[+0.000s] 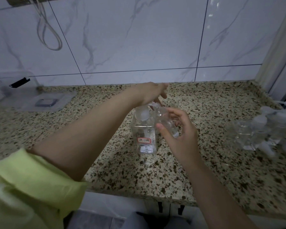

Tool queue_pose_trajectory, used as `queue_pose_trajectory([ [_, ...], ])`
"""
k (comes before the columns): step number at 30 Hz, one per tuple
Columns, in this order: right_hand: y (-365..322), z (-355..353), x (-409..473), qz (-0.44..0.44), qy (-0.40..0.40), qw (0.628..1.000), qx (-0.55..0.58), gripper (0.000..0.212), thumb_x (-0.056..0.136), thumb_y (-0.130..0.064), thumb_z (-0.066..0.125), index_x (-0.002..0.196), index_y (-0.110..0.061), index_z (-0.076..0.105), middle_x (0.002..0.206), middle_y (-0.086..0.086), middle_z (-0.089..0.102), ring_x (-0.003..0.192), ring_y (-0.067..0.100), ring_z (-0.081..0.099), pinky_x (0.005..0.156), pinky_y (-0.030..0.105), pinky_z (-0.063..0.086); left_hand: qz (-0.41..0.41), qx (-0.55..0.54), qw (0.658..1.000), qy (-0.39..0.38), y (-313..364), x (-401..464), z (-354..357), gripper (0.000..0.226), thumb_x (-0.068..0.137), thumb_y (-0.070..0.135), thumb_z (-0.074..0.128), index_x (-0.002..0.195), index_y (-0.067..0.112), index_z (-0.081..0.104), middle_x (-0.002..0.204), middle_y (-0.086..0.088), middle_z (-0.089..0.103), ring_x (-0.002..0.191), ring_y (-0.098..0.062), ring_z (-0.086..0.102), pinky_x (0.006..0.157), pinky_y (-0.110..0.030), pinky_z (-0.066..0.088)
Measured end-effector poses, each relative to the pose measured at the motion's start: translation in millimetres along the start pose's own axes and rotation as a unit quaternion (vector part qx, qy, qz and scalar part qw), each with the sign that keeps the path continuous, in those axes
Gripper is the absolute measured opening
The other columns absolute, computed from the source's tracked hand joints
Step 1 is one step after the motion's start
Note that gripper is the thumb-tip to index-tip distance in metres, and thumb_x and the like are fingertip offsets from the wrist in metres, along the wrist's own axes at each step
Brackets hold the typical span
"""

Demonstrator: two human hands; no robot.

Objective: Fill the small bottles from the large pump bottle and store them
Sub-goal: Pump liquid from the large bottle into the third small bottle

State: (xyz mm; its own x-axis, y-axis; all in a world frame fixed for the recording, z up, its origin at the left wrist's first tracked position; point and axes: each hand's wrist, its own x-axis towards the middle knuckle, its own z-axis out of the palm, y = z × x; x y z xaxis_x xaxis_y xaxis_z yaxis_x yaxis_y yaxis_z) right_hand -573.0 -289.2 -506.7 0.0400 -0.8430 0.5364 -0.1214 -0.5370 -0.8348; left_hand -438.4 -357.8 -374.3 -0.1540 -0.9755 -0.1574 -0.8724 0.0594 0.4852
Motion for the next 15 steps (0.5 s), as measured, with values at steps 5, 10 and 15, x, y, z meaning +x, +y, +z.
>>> queue_pose_trajectory([
  [5,-1.4,-0.4,-0.9,-0.005,0.0,1.0,0.007,0.044,0.085,-0.036,0.074,0.125,-0.028,0.059,0.119,-0.017,0.067,0.114,0.005,0.062,0.099,0.036,0.053,0.002,-0.028,1.0,0.009,4.1,-0.8,-5.1,0.06,0.106,0.052,0.018,0.127,0.019,0.064,0.106,-0.003,0.075,0.112,-0.024,0.061,0.109,-0.047,0.039],
  [10,0.1,-0.3,-0.6,-0.006,-0.006,1.0,0.008,0.045,0.086,-0.031,0.077,0.127,-0.022,0.06,0.12,-0.013,0.067,0.113,0.006,0.063,0.097,0.033,0.053,-0.013,-0.004,1.0,0.004,0.3,2.2,-1.2,0.062,0.105,0.054,0.018,0.127,0.02,0.065,0.112,-0.002,0.074,0.114,-0.023,0.058,0.11,-0.046,0.038],
  [15,2.1,-0.9,0.0,-0.009,-0.009,1.0,0.008,0.045,0.086,-0.023,0.079,0.127,-0.019,0.061,0.119,-0.013,0.067,0.112,0.003,0.062,0.095,0.019,0.05,-0.004,-0.015,1.0,0.004,1.6,-0.4,-1.9,0.061,0.106,0.052,0.016,0.129,0.02,0.063,0.11,-0.001,0.075,0.115,-0.022,0.058,0.109,-0.043,0.036],
])
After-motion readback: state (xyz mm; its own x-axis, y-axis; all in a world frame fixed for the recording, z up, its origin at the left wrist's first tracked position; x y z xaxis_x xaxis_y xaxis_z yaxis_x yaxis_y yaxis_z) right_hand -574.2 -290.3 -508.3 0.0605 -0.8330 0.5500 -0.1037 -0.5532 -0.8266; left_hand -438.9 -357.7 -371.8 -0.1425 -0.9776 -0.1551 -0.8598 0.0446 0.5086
